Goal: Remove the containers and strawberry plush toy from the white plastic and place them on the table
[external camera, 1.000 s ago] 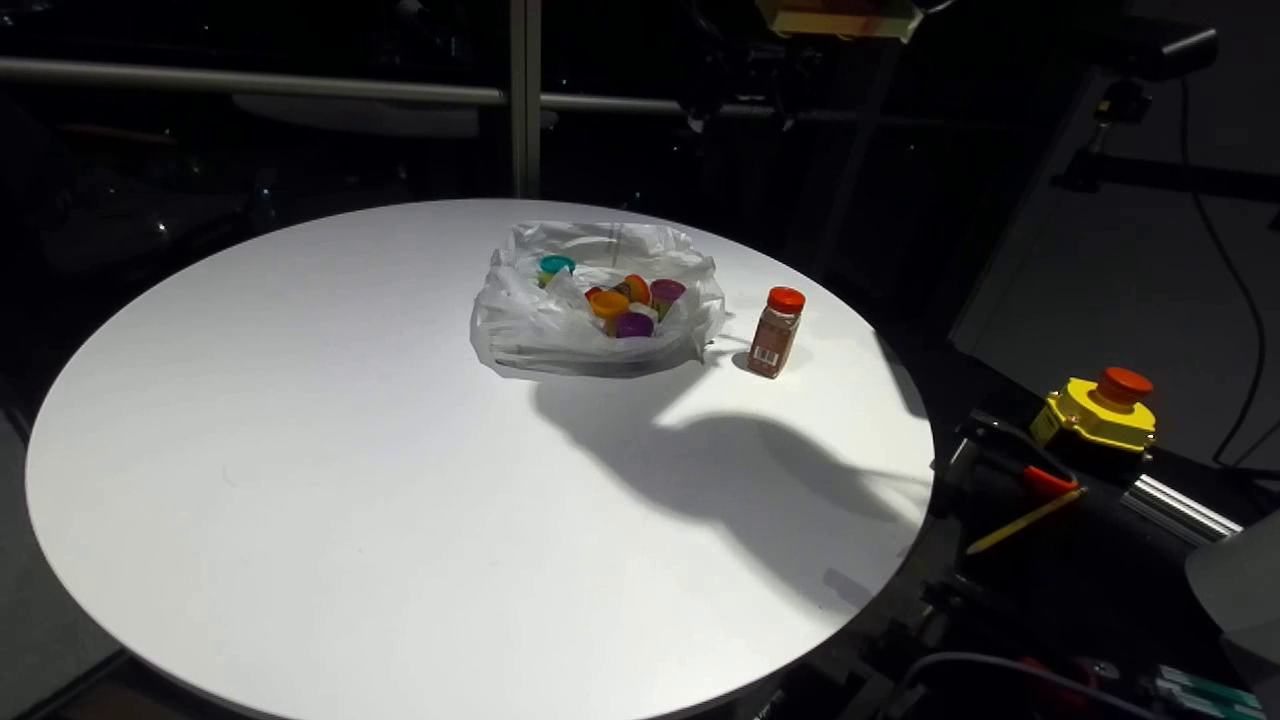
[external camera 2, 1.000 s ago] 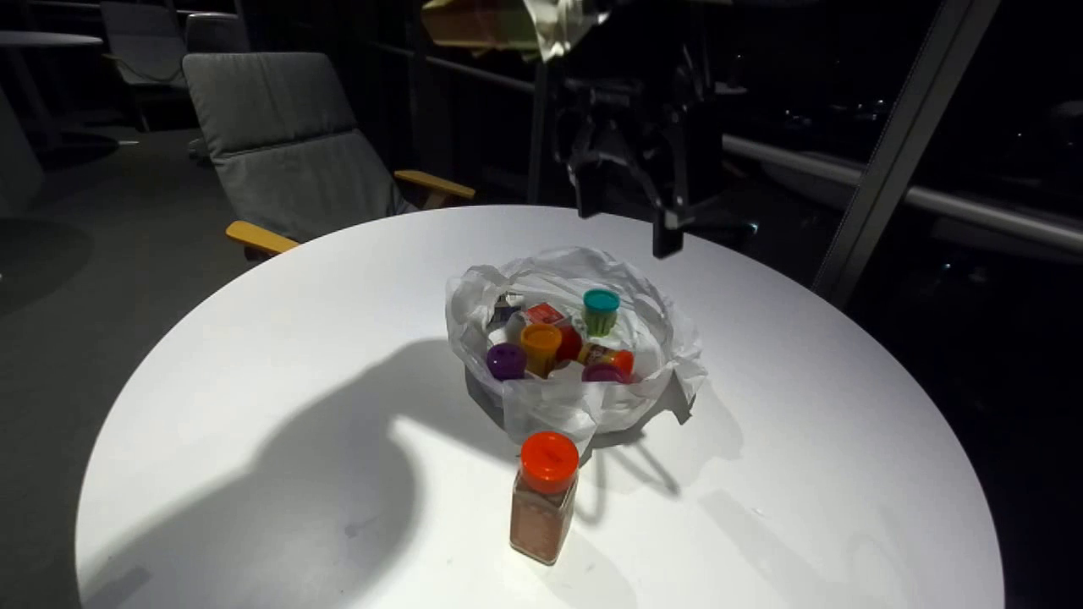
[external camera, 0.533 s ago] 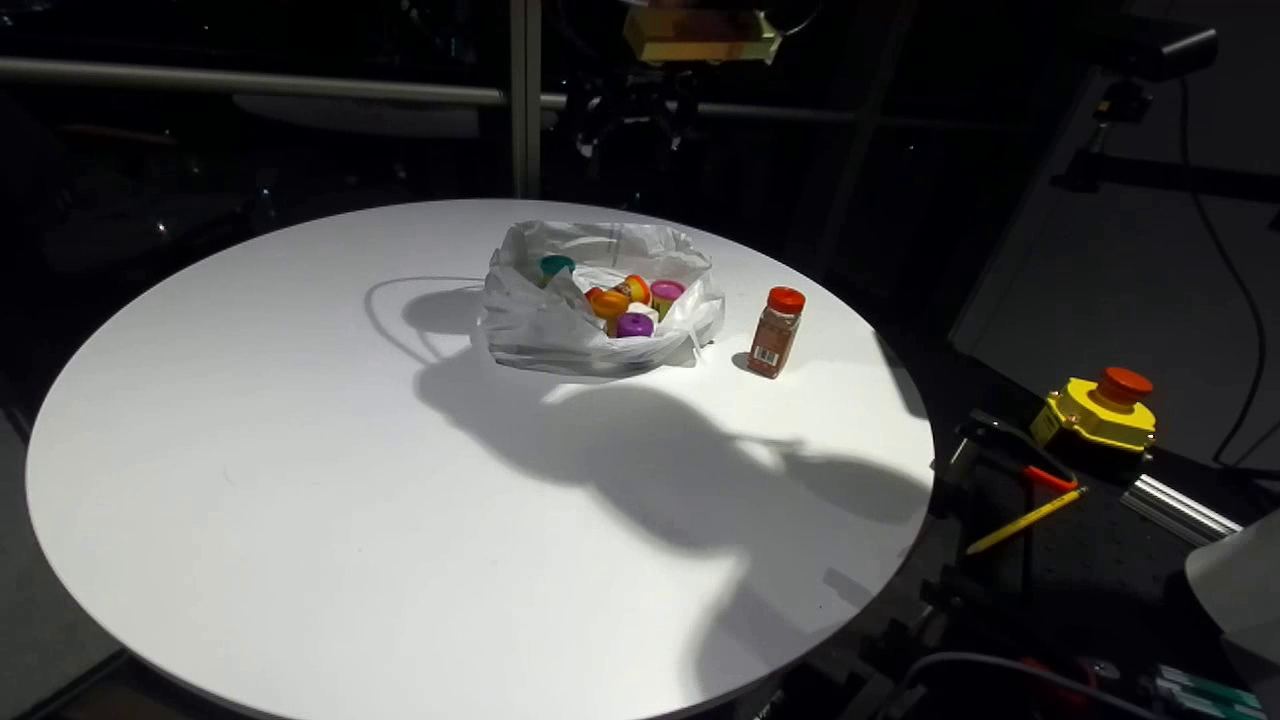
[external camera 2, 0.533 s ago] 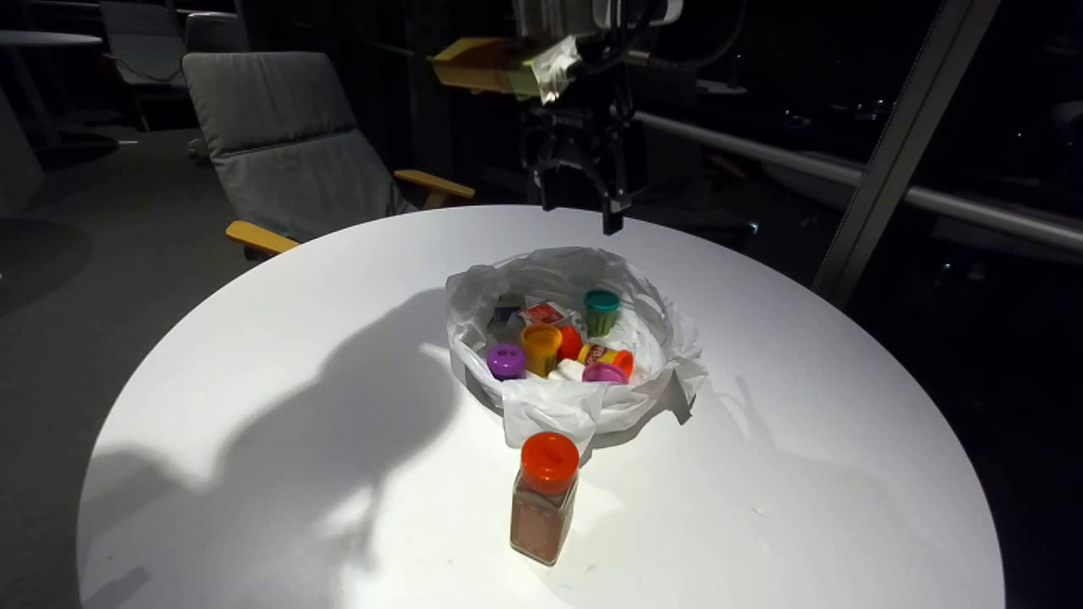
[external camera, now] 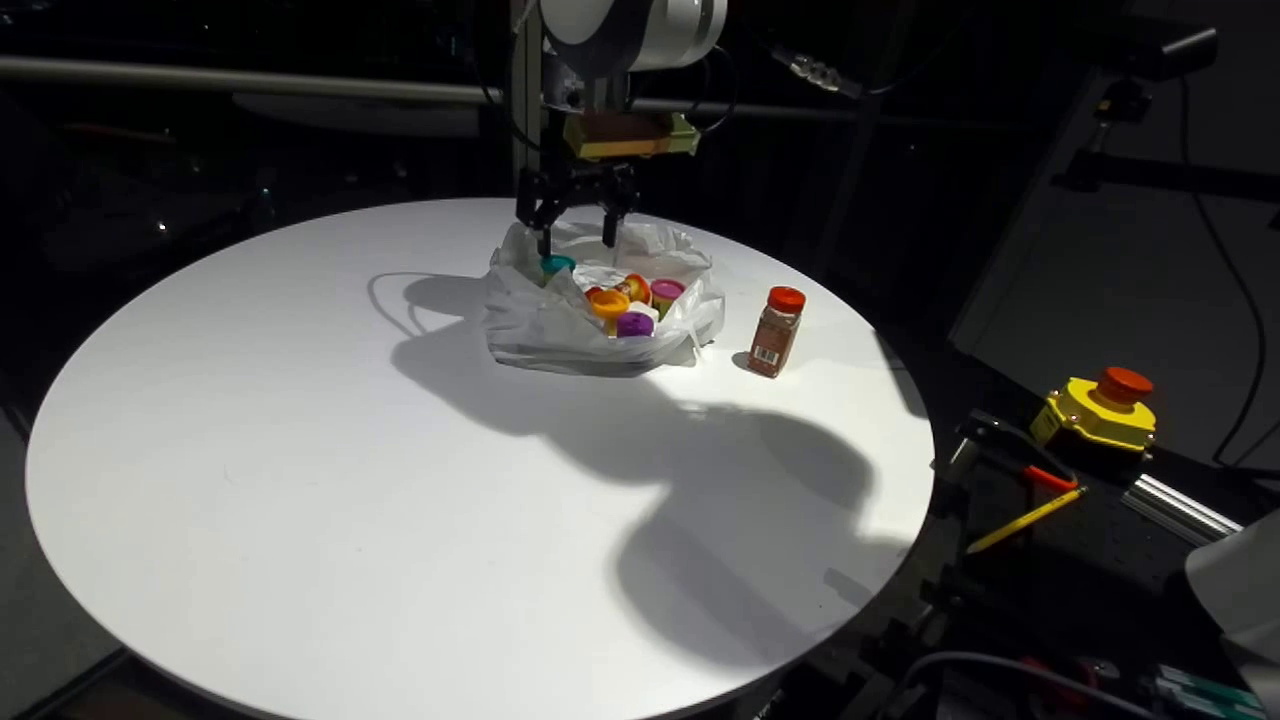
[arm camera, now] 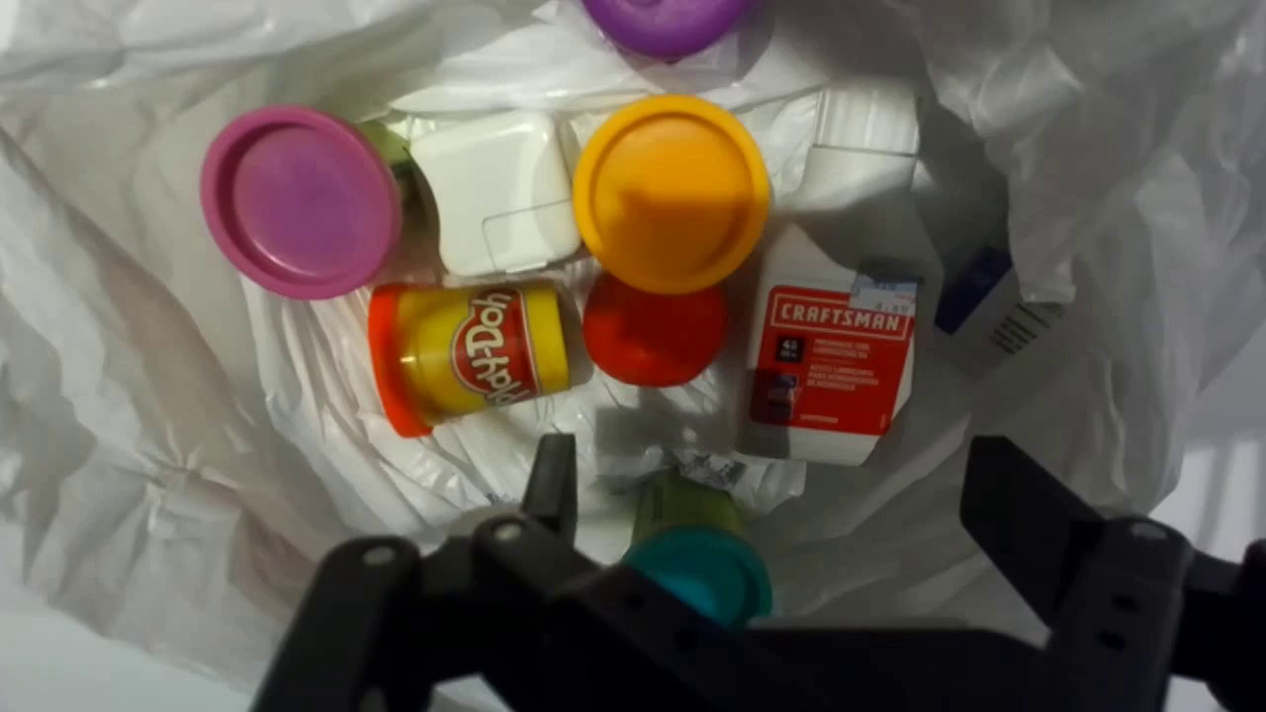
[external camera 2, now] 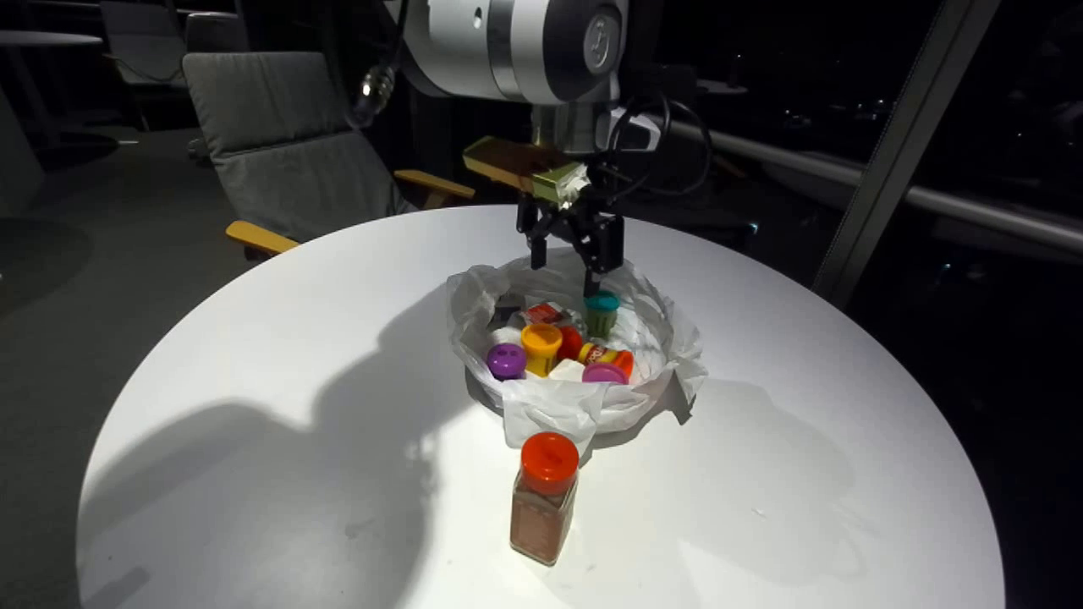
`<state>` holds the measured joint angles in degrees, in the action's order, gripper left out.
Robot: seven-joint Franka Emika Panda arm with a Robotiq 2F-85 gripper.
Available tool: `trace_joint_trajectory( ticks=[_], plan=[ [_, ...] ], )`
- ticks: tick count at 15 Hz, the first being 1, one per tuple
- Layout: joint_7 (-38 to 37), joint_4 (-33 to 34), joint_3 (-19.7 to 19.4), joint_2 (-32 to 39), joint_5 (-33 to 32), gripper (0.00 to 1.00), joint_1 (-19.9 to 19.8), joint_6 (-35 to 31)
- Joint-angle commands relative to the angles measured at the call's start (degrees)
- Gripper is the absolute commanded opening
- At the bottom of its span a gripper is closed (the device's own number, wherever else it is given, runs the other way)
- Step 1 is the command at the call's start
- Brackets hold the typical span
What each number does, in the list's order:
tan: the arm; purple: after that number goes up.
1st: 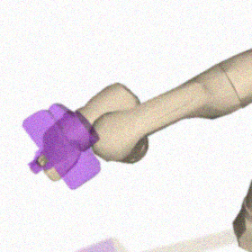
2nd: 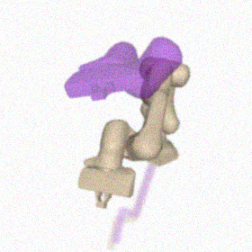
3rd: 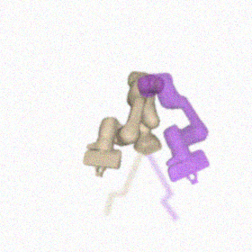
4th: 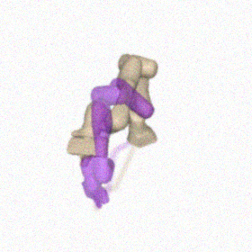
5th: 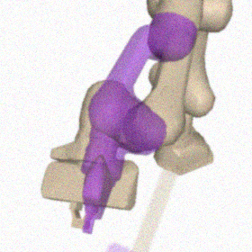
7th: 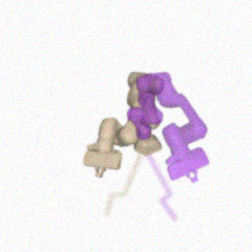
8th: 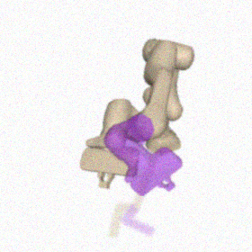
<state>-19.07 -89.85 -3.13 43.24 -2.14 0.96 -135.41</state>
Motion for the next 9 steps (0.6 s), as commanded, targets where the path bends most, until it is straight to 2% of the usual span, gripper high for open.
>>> trace_joint_trajectory(
  ticks=[1, 9],
  plan=[
    [1.5, 9.3, -0.8, 5.9, 1.5, 1.0, -0.5, 2.6],
    [4.1, 20.4, 0.5, 13.9, 4.9, 1.0, -3.9, 5.8]
  ],
)
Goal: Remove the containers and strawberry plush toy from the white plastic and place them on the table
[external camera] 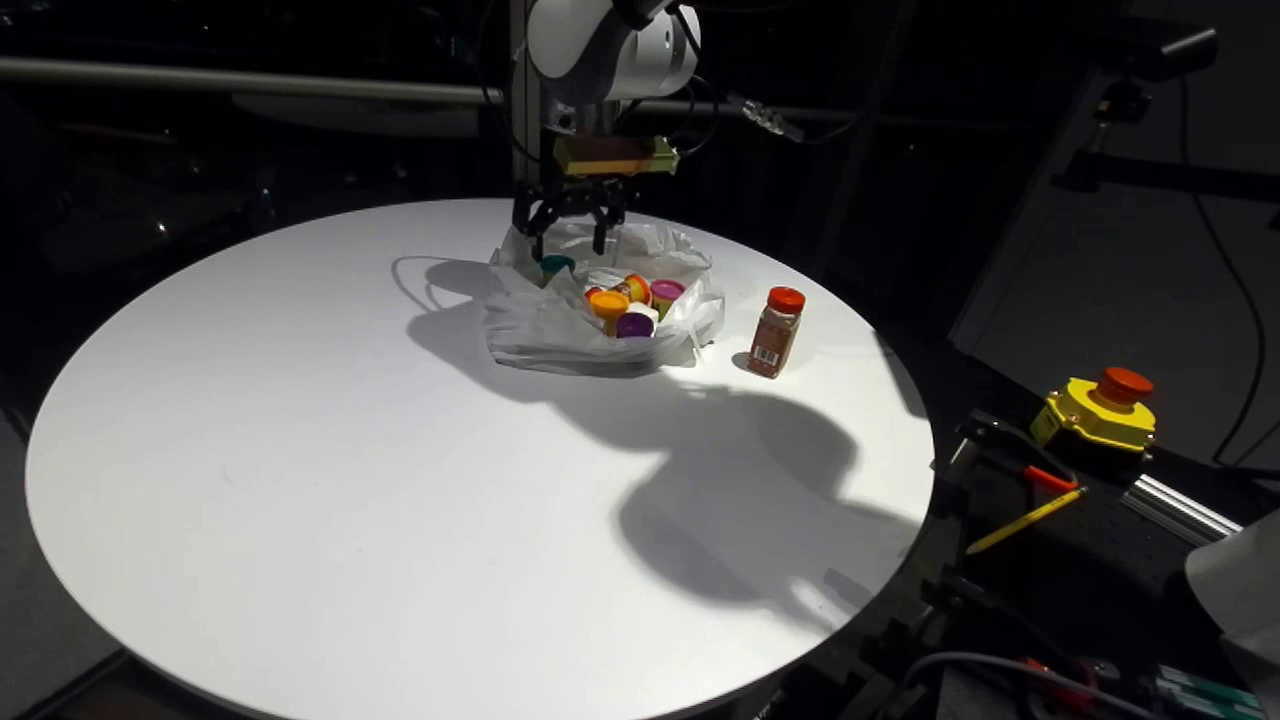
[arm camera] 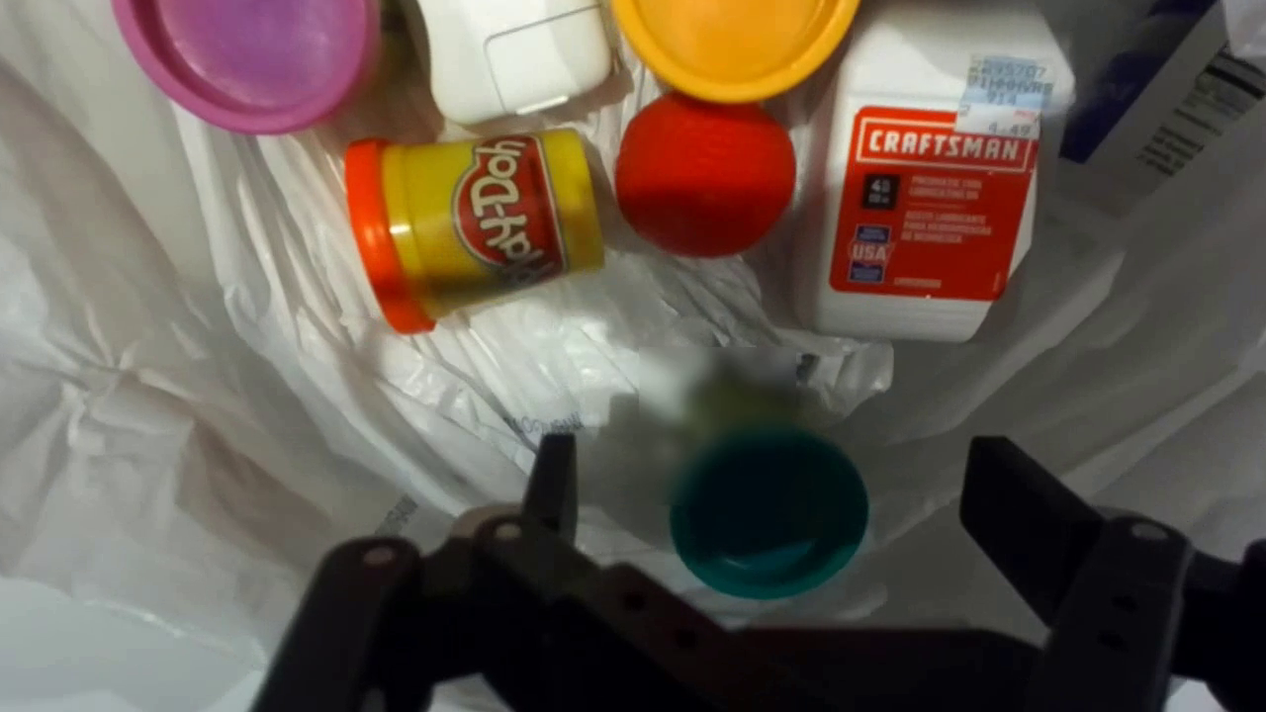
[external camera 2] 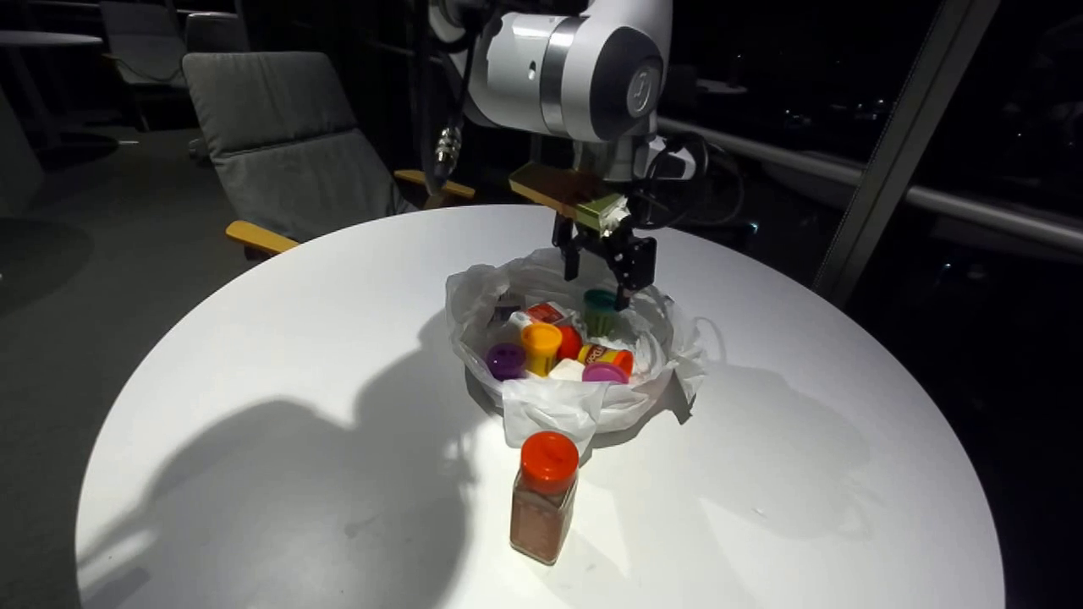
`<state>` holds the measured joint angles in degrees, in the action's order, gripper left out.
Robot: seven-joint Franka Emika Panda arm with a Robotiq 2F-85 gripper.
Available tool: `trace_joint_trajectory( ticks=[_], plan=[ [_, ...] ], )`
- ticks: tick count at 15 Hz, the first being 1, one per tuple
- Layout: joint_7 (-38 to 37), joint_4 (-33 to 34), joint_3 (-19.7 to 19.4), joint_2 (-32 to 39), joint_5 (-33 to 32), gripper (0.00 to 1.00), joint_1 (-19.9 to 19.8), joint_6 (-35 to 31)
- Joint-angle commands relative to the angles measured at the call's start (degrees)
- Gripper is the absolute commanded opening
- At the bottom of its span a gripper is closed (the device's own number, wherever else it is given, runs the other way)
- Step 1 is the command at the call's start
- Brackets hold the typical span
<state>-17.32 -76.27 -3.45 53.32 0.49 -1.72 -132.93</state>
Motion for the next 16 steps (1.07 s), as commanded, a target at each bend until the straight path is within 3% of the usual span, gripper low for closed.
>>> trace_joint_trajectory(
  ticks=[1, 3, 4, 5, 11, 16],
  plan=[
    [2.7, 7.8, 0.9, 4.6, 2.6, 1.0, -1.5, 4.0],
    [2.8, 9.7, 0.6, 6.0, 2.7, 1.0, -1.6, 5.3],
    [2.8, 10.2, 0.6, 6.2, 2.7, 0.75, -1.7, 5.7],
    [2.6, 10.8, 0.4, 6.6, 2.6, 0.74, -1.7, 6.1],
    [2.3, 10.1, 0.5, 4.8, 3.2, 0.28, -2.2, 7.1],
    [1.4, -3.6, 0.3, -8.5, 4.8, 0.27, -1.6, 3.6]
  ],
)
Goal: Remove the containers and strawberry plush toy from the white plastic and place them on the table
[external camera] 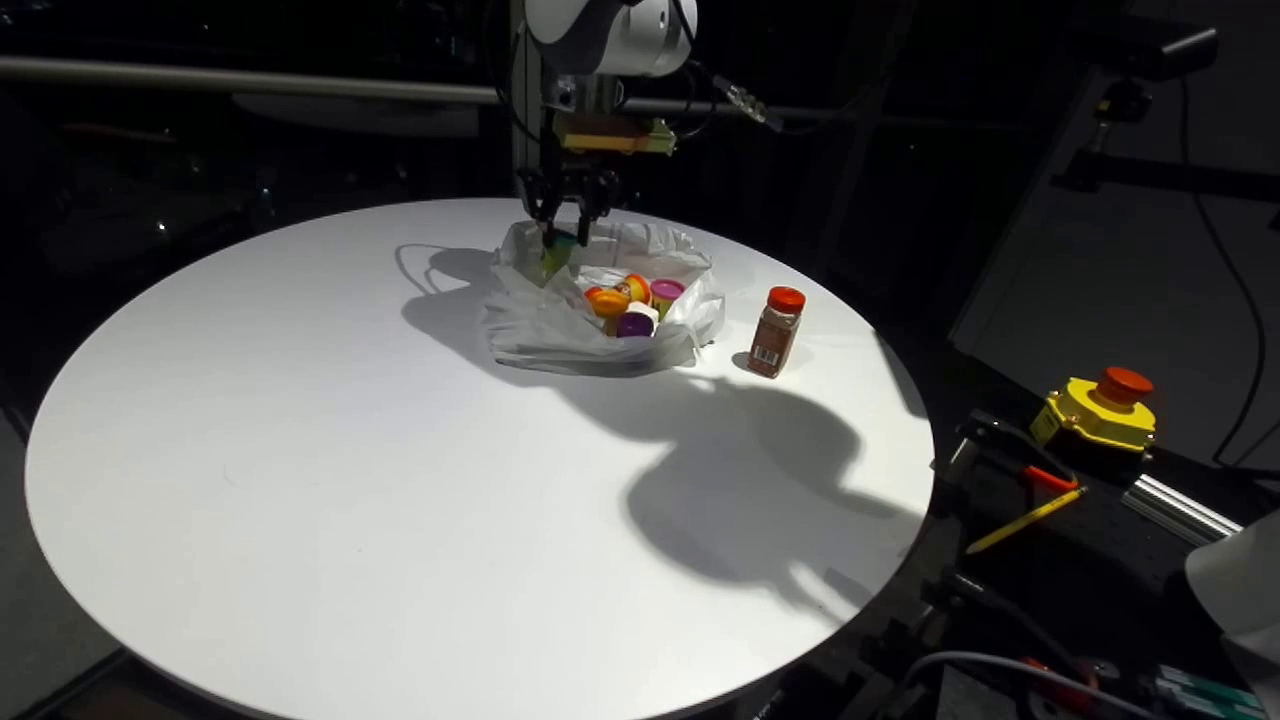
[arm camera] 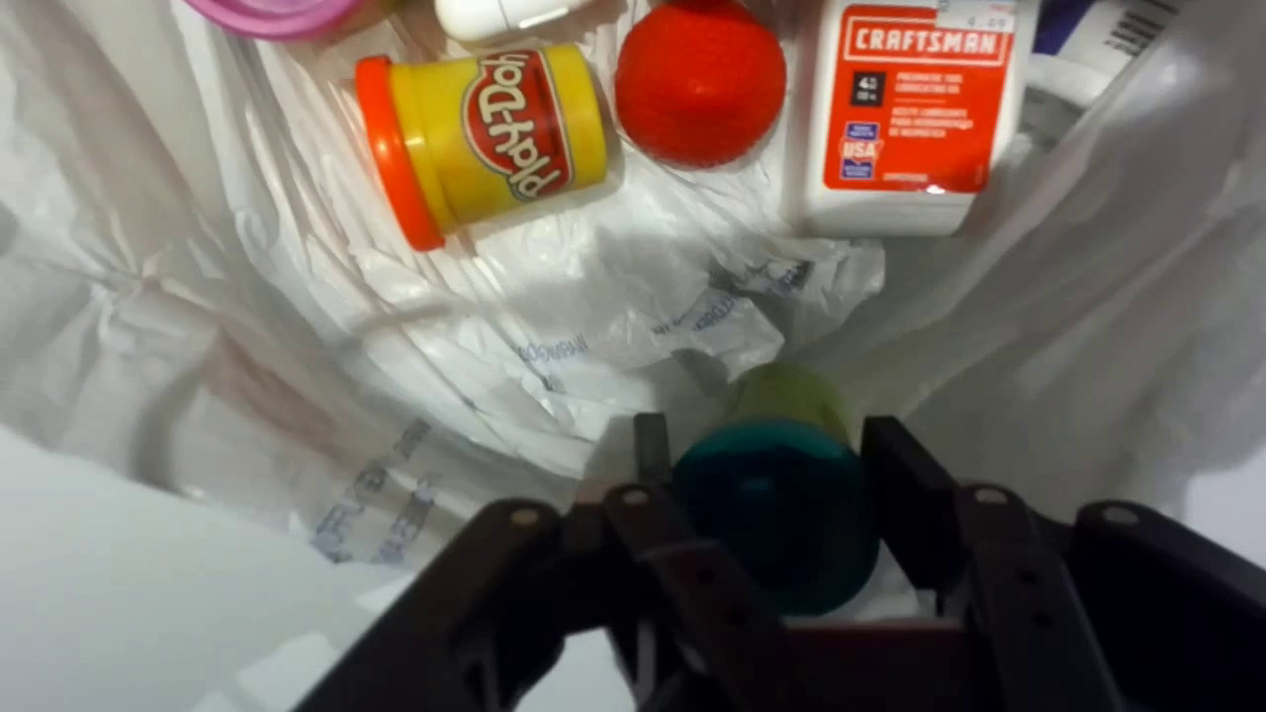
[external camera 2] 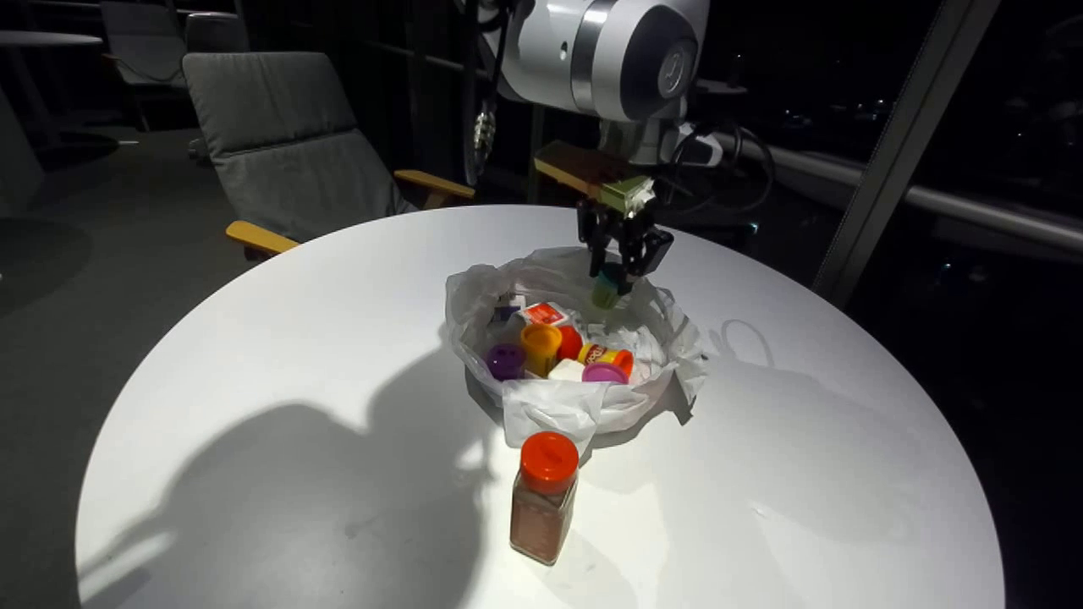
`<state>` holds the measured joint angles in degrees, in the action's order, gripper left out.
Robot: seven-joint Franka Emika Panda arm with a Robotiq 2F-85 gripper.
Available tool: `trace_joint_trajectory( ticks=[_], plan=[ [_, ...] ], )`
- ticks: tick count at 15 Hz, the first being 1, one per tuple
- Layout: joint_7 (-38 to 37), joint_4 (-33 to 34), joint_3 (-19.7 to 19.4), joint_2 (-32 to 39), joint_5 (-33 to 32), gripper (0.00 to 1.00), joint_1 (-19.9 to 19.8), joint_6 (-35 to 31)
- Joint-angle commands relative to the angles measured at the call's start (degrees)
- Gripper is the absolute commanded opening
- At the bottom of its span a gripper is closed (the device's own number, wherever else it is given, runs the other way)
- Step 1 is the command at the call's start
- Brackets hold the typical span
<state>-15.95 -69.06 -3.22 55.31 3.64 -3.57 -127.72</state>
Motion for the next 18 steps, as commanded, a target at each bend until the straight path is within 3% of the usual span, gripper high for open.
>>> trace_joint_trajectory(
  ticks=[1, 10, 14, 18],
  plan=[
    [-0.1, -12.9, -0.2, -12.7, 1.1, 0.27, 0.8, -0.9],
    [-5.1, -37.6, -2.3, -33.6, -10.5, 0.27, 9.1, 7.9],
    [-10.1, -50.5, -1.4, -40.2, -19.9, 0.27, 12.9, 5.7],
    [-16.3, -63.8, -0.3, -45.5, -28.2, 0.27, 14.4, -2.0]
  ],
)
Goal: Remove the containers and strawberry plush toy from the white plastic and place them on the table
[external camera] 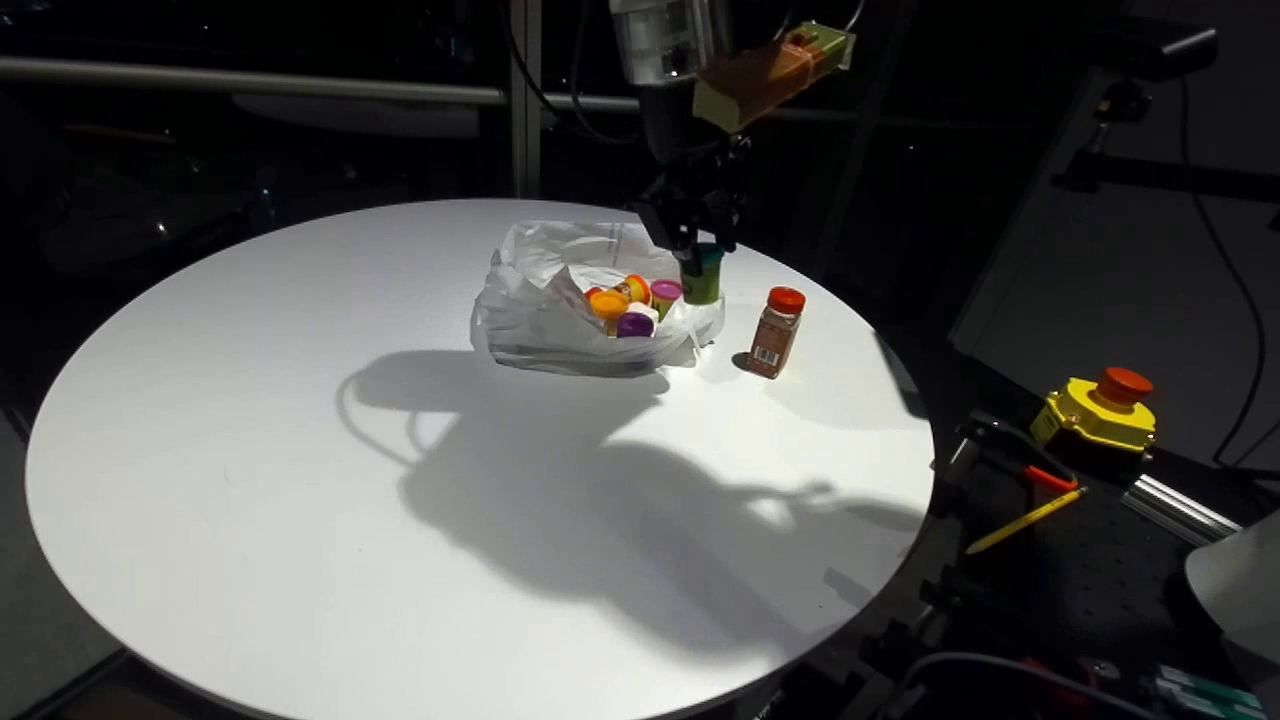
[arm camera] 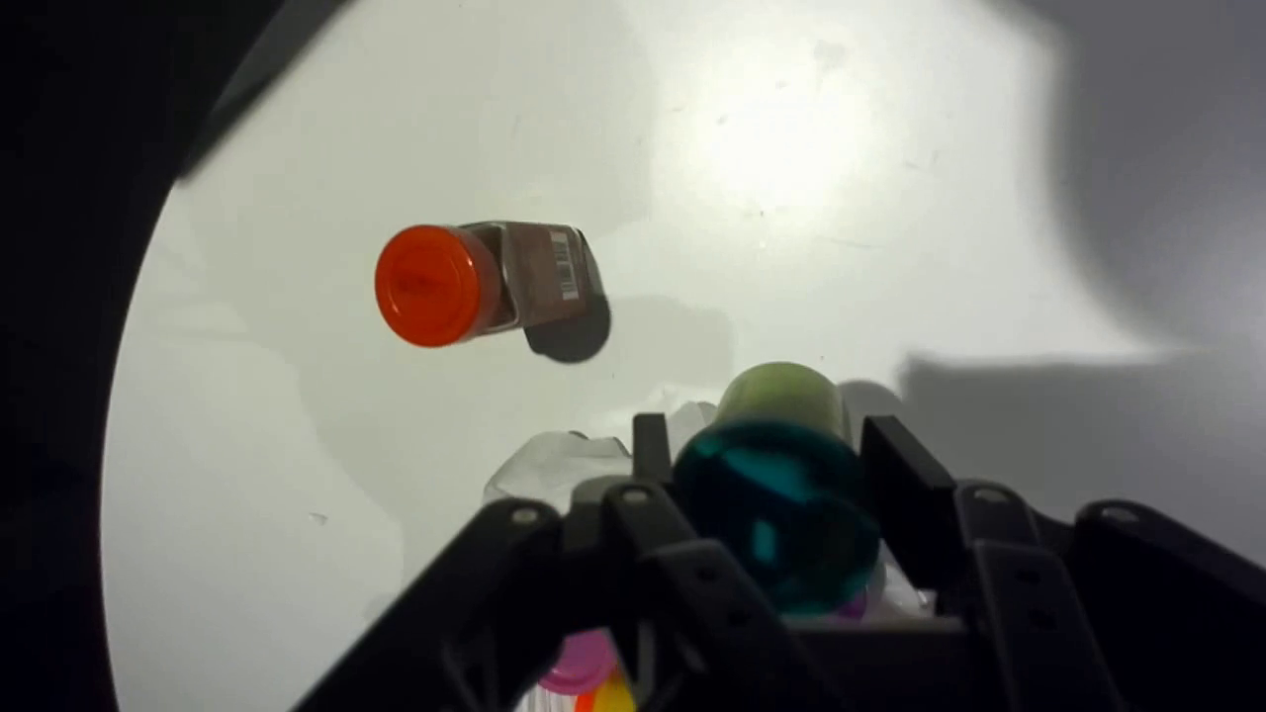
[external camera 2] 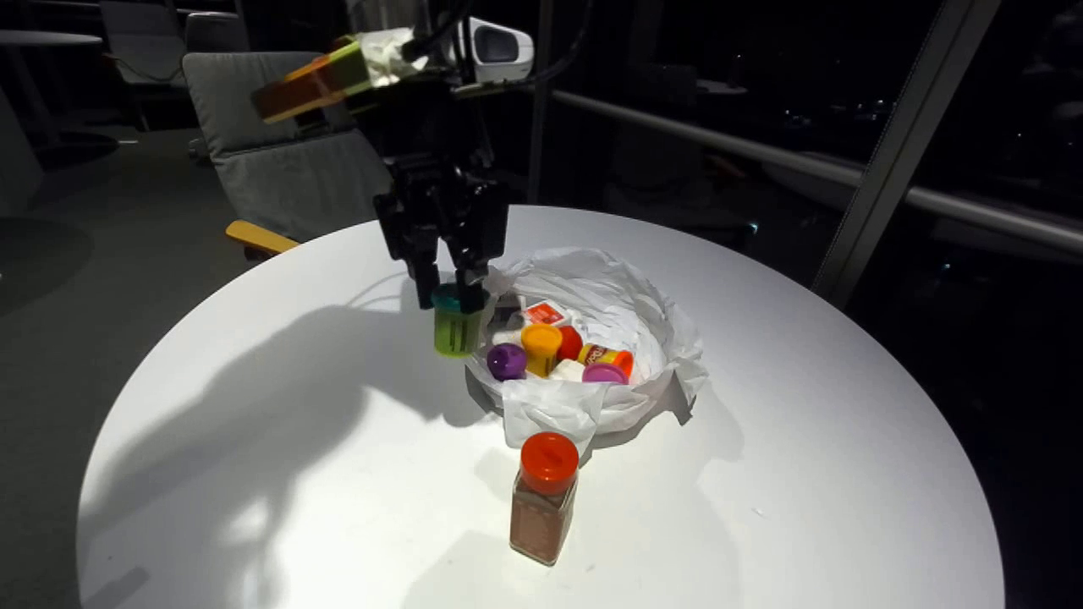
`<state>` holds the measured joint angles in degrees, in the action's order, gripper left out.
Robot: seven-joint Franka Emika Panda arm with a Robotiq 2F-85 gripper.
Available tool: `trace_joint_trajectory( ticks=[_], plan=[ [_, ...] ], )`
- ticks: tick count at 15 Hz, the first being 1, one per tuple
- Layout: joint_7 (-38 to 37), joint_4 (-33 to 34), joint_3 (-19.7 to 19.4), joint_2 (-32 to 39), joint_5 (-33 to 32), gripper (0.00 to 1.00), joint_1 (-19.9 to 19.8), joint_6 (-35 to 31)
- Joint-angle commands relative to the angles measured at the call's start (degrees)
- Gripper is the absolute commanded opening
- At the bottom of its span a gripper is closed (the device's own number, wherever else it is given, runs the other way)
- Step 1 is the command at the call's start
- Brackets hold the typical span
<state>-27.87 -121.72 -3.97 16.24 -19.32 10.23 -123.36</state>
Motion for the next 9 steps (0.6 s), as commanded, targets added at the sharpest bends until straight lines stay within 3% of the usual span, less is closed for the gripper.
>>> trace_joint_trajectory(
  ticks=[1, 4, 9],
  plan=[
    [-6.2, -13.7, 0.5, -7.3, -7.5, 0.27, 0.8, -8.3],
    [-12.6, -18.3, 0.0, -6.6, -15.5, 0.27, 0.5, -16.2],
    [-21.0, -19.1, -1.8, -1.8, -24.3, 0.27, -0.7, -24.8]
  ],
)
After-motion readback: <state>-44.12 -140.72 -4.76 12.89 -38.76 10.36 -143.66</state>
